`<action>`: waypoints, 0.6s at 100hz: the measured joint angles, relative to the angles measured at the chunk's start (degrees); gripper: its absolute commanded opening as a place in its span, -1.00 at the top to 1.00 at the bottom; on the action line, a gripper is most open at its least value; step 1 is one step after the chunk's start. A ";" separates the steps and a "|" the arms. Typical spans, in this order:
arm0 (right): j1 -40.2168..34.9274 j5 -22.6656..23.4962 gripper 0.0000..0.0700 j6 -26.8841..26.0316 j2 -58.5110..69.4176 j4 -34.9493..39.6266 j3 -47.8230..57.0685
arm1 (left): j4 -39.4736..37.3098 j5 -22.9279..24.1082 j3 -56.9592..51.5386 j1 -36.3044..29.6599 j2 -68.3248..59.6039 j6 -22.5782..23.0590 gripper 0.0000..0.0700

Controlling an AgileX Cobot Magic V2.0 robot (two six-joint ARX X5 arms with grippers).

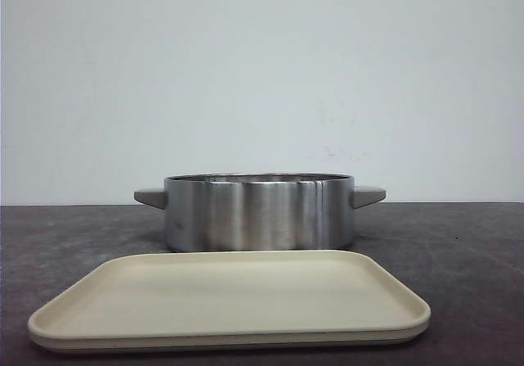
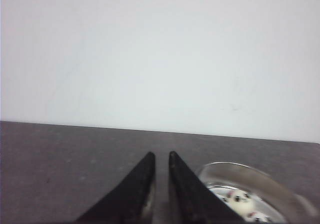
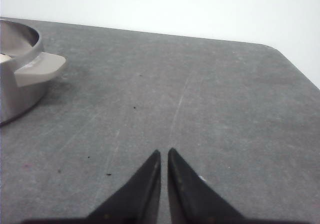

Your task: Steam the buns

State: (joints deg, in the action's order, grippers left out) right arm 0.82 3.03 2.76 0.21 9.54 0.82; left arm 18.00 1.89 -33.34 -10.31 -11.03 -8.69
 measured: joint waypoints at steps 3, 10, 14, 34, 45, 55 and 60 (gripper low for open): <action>0.00 0.00 0.95 0.00 0.00 0.00 0.00 | -2.21 -1.49 3.45 1.14 1.51 -0.11 1.00; 0.00 0.00 0.95 0.00 0.00 0.00 0.00 | -7.04 -4.13 11.30 3.28 4.81 -0.85 1.00; 0.00 0.00 0.95 0.00 0.00 0.00 0.00 | -8.96 -4.83 15.30 4.26 6.32 -1.40 1.00; 0.00 0.00 0.95 0.00 0.00 0.00 0.00 | -9.31 -4.72 26.99 6.75 10.08 -2.38 1.00; 0.00 0.00 0.95 0.00 0.00 0.00 0.00 | -10.19 -3.43 29.42 7.30 10.64 -1.53 1.00; 0.00 0.00 0.95 0.00 0.00 0.00 0.00 | -10.47 -1.33 31.50 7.61 10.73 -1.14 1.00; 0.00 0.00 0.95 0.00 0.00 -0.02 0.00 | -10.05 -0.63 31.50 7.85 10.67 -1.05 1.00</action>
State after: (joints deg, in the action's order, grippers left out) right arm 0.82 3.03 2.76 0.21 9.52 0.82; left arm 7.94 1.26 -1.85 -2.46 -0.36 -9.74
